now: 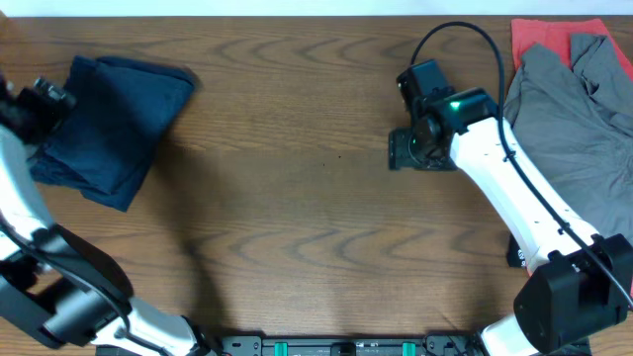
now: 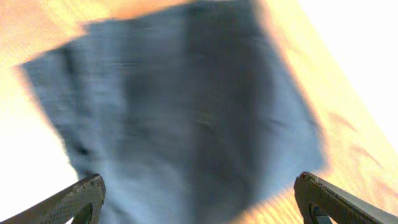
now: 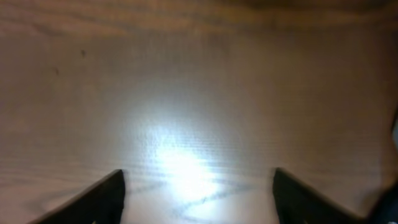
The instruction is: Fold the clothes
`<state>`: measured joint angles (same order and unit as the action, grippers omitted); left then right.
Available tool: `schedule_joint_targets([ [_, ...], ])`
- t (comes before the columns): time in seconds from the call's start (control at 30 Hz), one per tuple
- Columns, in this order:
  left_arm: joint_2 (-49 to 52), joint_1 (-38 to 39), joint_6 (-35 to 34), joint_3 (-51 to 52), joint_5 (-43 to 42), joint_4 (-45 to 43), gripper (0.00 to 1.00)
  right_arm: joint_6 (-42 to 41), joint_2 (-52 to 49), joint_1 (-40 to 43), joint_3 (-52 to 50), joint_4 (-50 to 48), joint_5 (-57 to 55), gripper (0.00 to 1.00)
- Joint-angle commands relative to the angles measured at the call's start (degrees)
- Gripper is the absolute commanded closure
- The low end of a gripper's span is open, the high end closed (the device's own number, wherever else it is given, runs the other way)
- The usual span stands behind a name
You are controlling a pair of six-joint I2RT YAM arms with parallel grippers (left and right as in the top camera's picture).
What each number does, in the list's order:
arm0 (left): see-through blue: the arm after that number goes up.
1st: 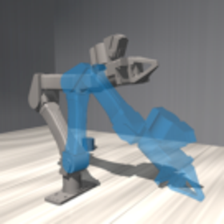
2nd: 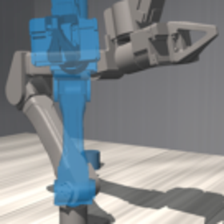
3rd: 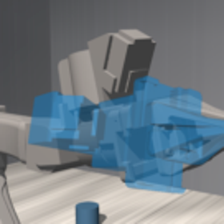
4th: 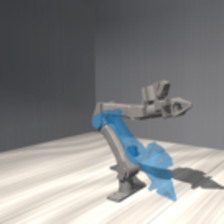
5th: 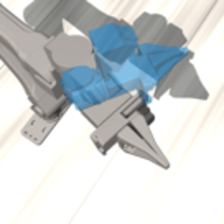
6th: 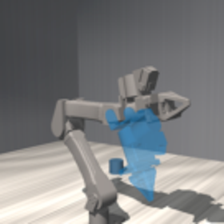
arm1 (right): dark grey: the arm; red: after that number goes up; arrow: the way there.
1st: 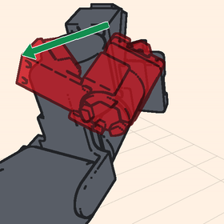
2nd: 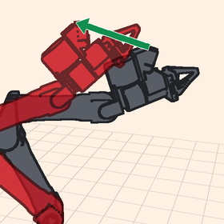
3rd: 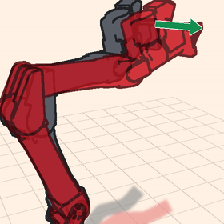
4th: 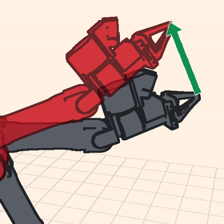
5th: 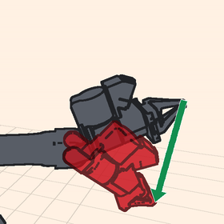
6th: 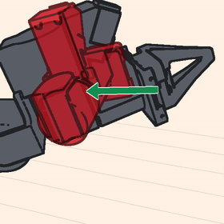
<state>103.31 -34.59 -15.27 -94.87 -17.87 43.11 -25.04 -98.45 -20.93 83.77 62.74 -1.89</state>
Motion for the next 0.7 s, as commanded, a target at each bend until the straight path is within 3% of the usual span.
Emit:
schedule_joint_targets([
  [0.0, -1.53, 8.48, 4.85, 0.26, -4.61, 1.36, 0.02, -7.02, 1.03, 2.54, 0.98, -1.70, 1.33, 0.01],
  [0.27, 0.00, 31.10, 10.88, 0.26, -1.44, 8.02, 0.02, -7.82, 1.01, 12.31, 0.98, -4.83, 9.14, 0.01],
  [0.43, 0.04, 41.44, 12.68, 0.26, 8.48, 20.26, 0.02, -2.01, 1.03, 20.09, 0.96, -1.27, 14.19, 0.01],
  [0.67, -0.17, 43.89, 12.33, 0.26, 11.06, 35.95, 0.02, 2.99, 1.03, 25.97, 0.96, 10.97, 14.58, 0.01],
])
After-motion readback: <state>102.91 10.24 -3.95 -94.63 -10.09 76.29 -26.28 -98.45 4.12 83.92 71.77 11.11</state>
